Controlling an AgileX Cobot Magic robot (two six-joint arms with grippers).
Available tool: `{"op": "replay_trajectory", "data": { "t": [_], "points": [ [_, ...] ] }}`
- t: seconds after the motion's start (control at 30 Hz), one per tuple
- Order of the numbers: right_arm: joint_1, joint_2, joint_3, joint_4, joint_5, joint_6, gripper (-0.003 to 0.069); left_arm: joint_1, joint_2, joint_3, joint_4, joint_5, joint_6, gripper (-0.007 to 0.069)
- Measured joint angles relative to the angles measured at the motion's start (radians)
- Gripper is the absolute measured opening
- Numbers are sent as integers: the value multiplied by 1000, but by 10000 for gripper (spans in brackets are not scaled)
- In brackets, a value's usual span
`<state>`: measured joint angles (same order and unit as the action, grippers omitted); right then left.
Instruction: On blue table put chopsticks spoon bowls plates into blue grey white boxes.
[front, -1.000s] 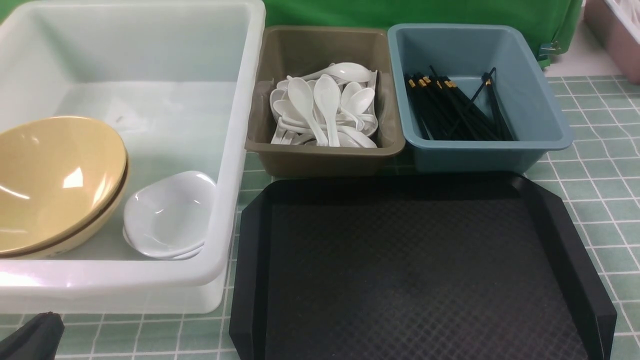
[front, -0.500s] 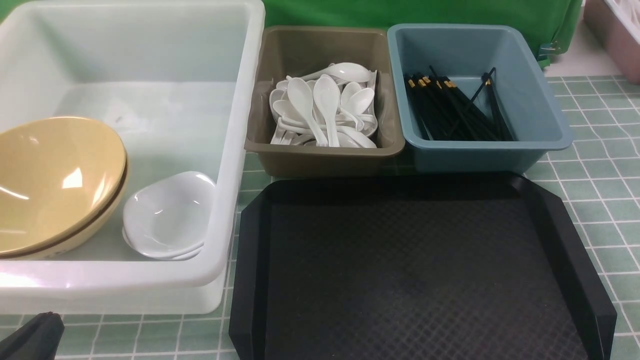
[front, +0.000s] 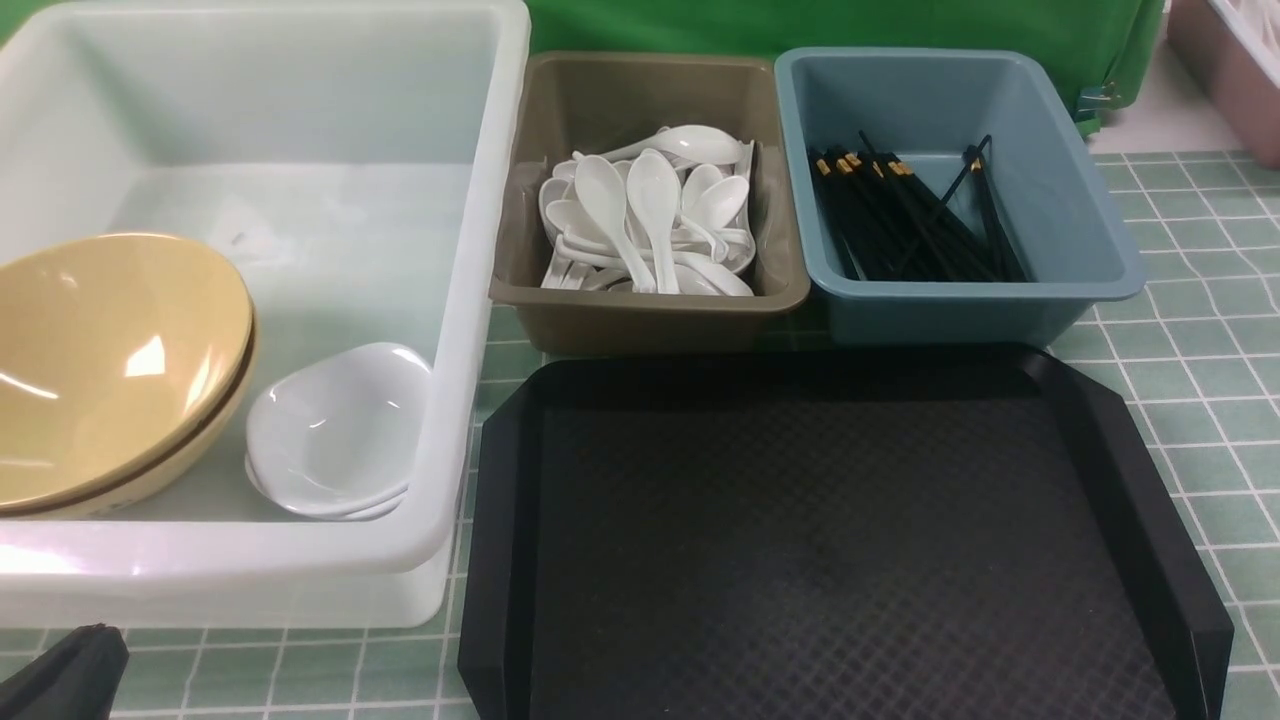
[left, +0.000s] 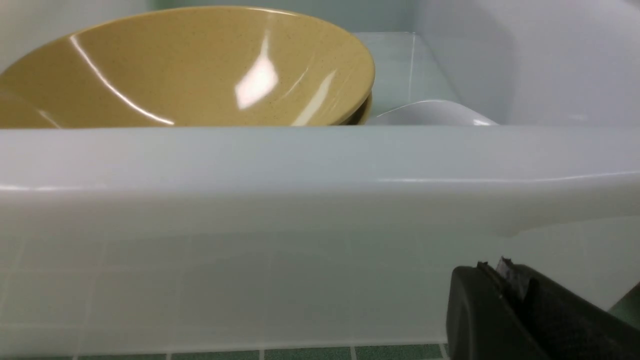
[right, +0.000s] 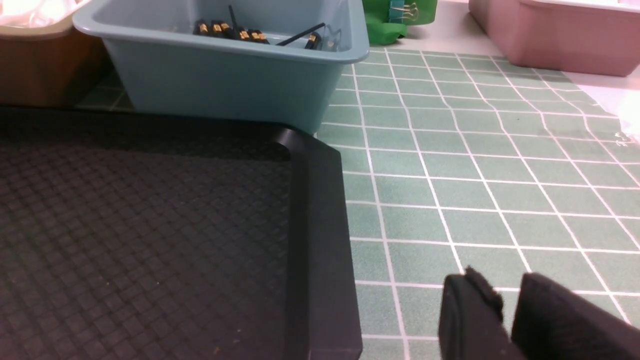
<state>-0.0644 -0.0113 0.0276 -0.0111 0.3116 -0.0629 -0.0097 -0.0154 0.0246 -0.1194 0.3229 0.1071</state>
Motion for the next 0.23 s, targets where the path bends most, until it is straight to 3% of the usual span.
{"op": "replay_trajectory", "data": {
  "t": [0.23],
  "points": [
    [0,0,0,0,0,0,196,0,0,0,0,0,0,3]
  ]
}}
